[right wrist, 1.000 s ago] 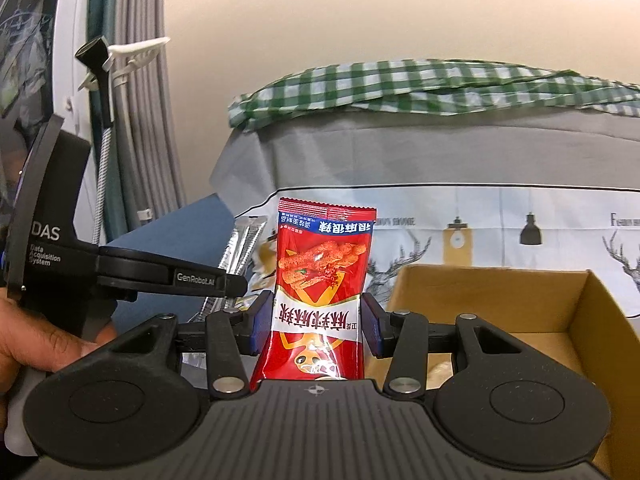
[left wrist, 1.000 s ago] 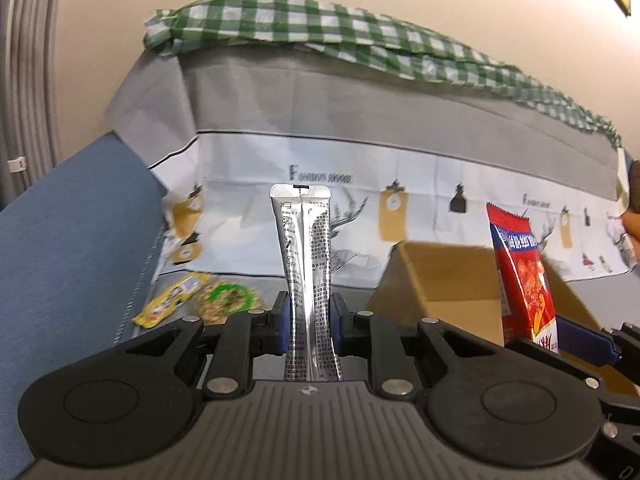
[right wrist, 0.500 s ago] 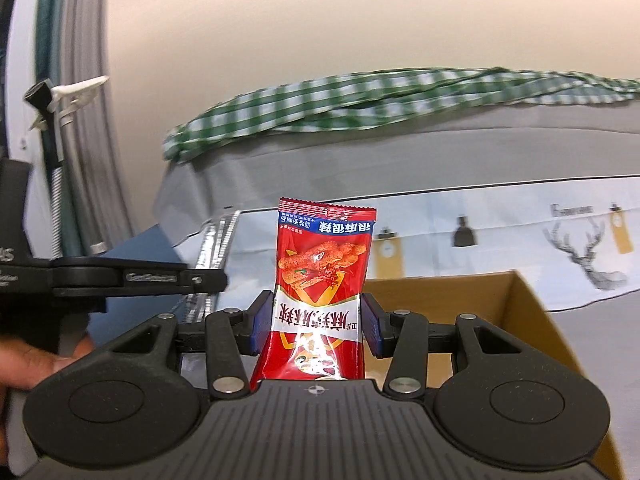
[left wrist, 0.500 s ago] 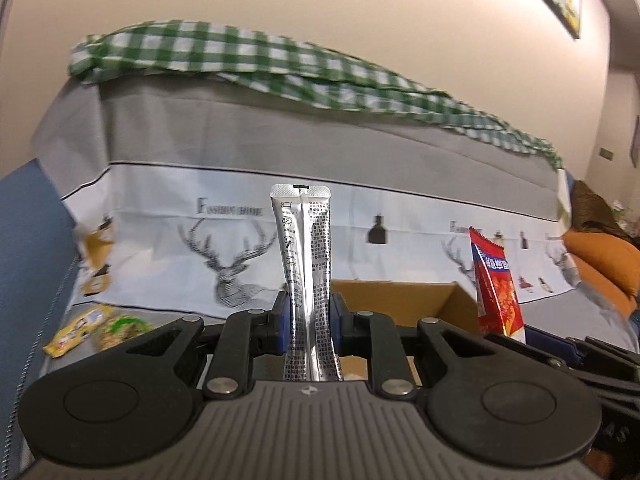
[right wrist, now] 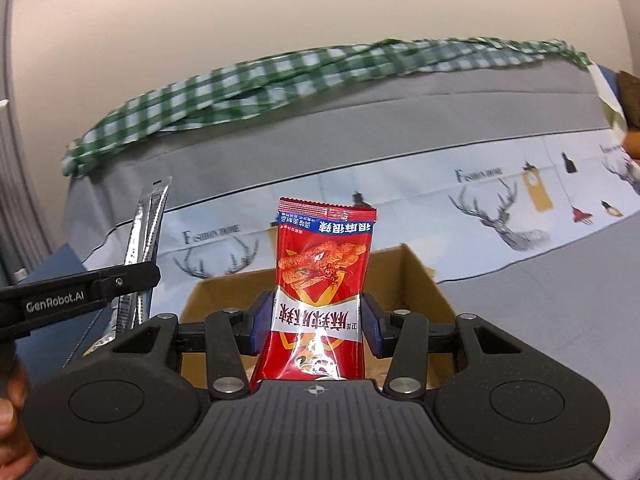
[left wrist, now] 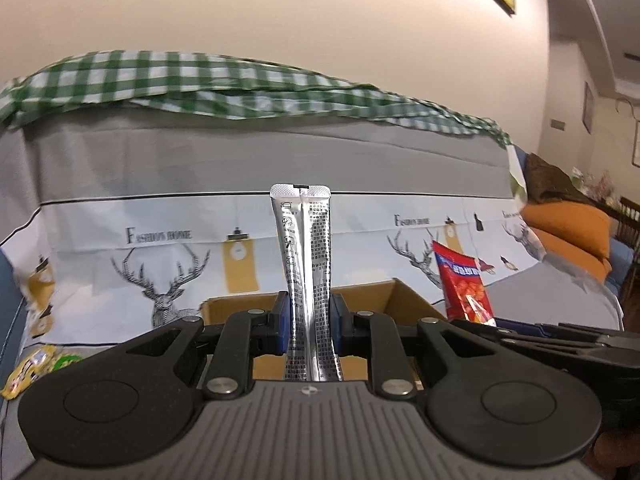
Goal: Organize snacks
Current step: 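Open both tools over the box to drop the silver pack and red bag, then move both tools from the box back down to the remaining snacks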
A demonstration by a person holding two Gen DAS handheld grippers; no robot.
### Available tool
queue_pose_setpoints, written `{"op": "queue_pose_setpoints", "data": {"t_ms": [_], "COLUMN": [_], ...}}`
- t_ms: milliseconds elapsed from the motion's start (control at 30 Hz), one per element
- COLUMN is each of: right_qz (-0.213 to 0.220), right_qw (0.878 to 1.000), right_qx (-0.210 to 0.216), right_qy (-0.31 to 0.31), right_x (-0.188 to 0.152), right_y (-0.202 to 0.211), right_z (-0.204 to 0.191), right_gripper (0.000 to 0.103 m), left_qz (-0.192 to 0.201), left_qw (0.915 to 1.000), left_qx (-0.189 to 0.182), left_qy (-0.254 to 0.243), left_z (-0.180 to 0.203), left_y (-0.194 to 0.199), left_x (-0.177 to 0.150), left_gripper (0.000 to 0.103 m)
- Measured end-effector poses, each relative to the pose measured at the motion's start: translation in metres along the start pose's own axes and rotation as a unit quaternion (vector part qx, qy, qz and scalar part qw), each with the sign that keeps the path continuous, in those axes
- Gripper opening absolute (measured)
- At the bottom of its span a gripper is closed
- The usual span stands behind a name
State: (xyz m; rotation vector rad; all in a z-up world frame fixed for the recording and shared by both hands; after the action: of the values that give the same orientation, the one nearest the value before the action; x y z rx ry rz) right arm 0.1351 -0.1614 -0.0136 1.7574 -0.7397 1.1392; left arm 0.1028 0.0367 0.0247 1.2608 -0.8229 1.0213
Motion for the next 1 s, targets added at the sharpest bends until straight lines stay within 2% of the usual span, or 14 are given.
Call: {"op": "queue_pose_setpoints", "data": {"t_ms": [200, 267, 333, 367, 400, 467, 567, 633, 667, 733, 767, 800, 933, 1000], "right_qz": [0.004, -0.001, -0.005, -0.005, -0.003, 0.002, 0.005, 0.004, 0.005, 0.007, 0.009, 0.011, 0.017, 0.019], "right_qw": [1.0, 1.0, 0.999, 0.999, 0.999, 0.999, 0.999, 0.999, 0.999, 1.0, 1.0, 1.0, 0.999, 0.998], "right_qx": [-0.017, -0.023, -0.036, -0.044, -0.047, -0.047, -0.043, -0.037, -0.032, -0.02, -0.013, -0.008, 0.014, 0.026], "right_qy": [0.0, 0.004, 0.005, 0.003, 0.0, -0.005, -0.003, 0.005, 0.009, 0.017, 0.022, 0.026, 0.042, 0.053], "right_x": [-0.001, -0.002, -0.004, -0.004, -0.003, -0.002, -0.002, -0.003, -0.004, -0.005, -0.006, -0.006, -0.008, -0.011], "right_y": [0.0, -0.003, -0.005, -0.006, -0.006, -0.005, -0.006, -0.005, -0.005, -0.004, -0.003, -0.002, -0.001, -0.001], "right_z": [0.001, 0.001, 0.0, 0.0, 0.001, 0.001, -0.005, -0.011, -0.014, -0.023, -0.028, -0.034, -0.058, -0.072], "right_gripper": [0.048, 0.049, 0.056, 0.067, 0.072, 0.072, 0.072, 0.072, 0.072, 0.071, 0.071, 0.071, 0.071, 0.071], "left_qz": [-0.004, -0.024, -0.041, -0.035, -0.022, 0.009, 0.048, 0.069, 0.071, 0.059, 0.048, 0.039, 0.017, 0.006], "left_qw": [0.9998, 0.9988, 0.9973, 0.9974, 0.9974, 0.9956, 0.9873, 0.9679, 0.9517, 0.9114, 0.8895, 0.8742, 0.8378, 0.8295], "left_qx": [-0.017, -0.042, -0.056, -0.05, -0.042, -0.017, 0.057, 0.158, 0.217, 0.331, 0.386, 0.424, 0.514, 0.531], "left_qy": [-0.011, -0.012, -0.024, -0.038, -0.055, -0.092, -0.14, -0.183, -0.205, -0.237, -0.24, -0.233, -0.183, -0.173], "left_z": [0.009, 0.01, 0.013, 0.014, 0.015, 0.012, -0.006, -0.026, -0.036, -0.068, -0.092, -0.114, -0.192, -0.215], "left_y": [-0.006, -0.009, -0.01, -0.007, -0.003, 0.008, 0.023, 0.031, 0.034, 0.035, 0.036, 0.039, 0.059, 0.066], "left_x": [-0.003, -0.004, -0.007, -0.008, -0.008, -0.007, -0.003, 0.001, 0.002, 0.004, 0.008, 0.012, 0.023, 0.02], "left_gripper": [0.022, 0.025, 0.039, 0.06, 0.078, 0.084, 0.087, 0.09, 0.09, 0.09, 0.09, 0.09, 0.09, 0.093]}}
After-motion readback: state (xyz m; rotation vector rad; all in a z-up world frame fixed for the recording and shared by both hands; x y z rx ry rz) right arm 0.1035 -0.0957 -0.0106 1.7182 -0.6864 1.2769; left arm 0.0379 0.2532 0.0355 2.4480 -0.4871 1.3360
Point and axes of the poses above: each gripper's, at about its wrist camera, not at the fingertips, and y roughly against the way its jaws point, z to its right, x to its top, the point moved 1 cm from there along -y, roughly the way its jaws point, and after that the axes turned 4 degrees about y, right-handed, at the moved point
